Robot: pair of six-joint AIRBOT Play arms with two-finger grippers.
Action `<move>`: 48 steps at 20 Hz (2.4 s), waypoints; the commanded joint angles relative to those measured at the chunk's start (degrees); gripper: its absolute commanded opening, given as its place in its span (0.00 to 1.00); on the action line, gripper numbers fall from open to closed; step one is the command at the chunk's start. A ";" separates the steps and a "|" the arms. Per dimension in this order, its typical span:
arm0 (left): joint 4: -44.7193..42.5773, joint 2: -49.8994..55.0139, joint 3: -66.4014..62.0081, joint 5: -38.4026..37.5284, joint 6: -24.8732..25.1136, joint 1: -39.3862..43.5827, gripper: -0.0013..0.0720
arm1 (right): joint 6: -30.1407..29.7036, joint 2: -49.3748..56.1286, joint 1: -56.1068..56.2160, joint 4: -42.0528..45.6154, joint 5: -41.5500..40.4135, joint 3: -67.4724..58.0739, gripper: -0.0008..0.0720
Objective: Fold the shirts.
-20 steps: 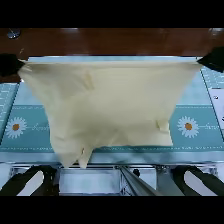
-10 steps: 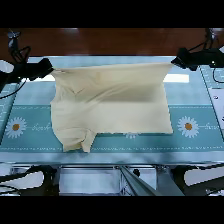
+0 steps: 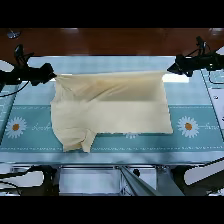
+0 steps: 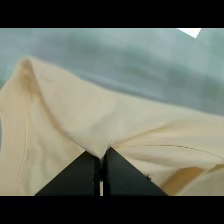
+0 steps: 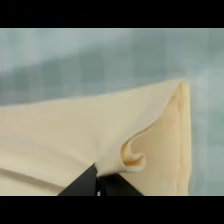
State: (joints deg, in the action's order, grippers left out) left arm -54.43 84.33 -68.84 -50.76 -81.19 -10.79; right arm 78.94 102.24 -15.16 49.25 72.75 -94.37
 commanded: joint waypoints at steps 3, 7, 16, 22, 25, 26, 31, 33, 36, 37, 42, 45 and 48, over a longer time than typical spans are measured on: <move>-1.66 2.40 4.72 -12.81 4.02 -1.22 0.05 | -1.01 0.11 0.96 8.46 8.31 6.91 0.06; -3.63 3.82 2.97 -20.50 2.34 -2.84 0.98 | 1.42 -0.28 1.05 8.28 7.69 7.87 0.86; -6.58 -15.82 23.67 -27.28 7.67 -19.58 0.98 | -3.04 -25.86 -10.27 9.84 1.92 32.00 0.86; 1.09 -22.05 41.13 -25.81 9.86 -30.64 0.98 | -9.57 -42.80 -10.71 -1.01 -4.07 56.43 0.86; 0.68 -22.05 44.22 -24.15 8.61 -25.09 0.98 | -9.66 -45.09 -10.69 -2.08 -4.20 59.06 0.86; 1.20 -22.05 45.40 -23.32 8.72 -22.91 0.98 | -9.66 -45.07 -10.69 -2.49 -4.15 59.10 0.86; 12.33 -22.05 53.90 -13.22 13.20 -14.78 0.98 | -9.79 -45.07 -10.75 -3.98 -4.24 59.08 0.86; 16.39 -22.03 55.78 -11.17 16.13 -13.38 0.81 | -9.46 -45.07 -12.35 -2.23 -4.26 58.07 0.86; 16.52 -22.64 54.29 -13.33 19.04 -13.60 0.05 | -5.46 -45.07 -18.64 7.80 -2.43 57.35 0.86; 16.55 -22.93 53.22 -13.97 19.02 -13.60 0.05 | -2.19 -45.07 -20.26 14.08 -0.55 57.35 0.86; 16.59 -24.55 49.92 -15.04 18.97 -13.60 0.05 | 3.32 -45.07 -17.59 17.66 1.97 64.11 0.86; 16.63 -24.52 49.77 -15.34 18.99 -13.57 0.05 | 2.45 -43.32 -13.55 15.10 0.87 66.03 0.86; 16.61 -24.52 49.77 -15.32 18.99 -13.57 0.05 | 1.53 -38.77 -11.54 11.50 -2.49 65.99 0.86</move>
State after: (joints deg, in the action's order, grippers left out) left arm -38.11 59.90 -18.83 -65.82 -62.30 -24.38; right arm 80.88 60.45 -28.69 63.70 72.75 -29.17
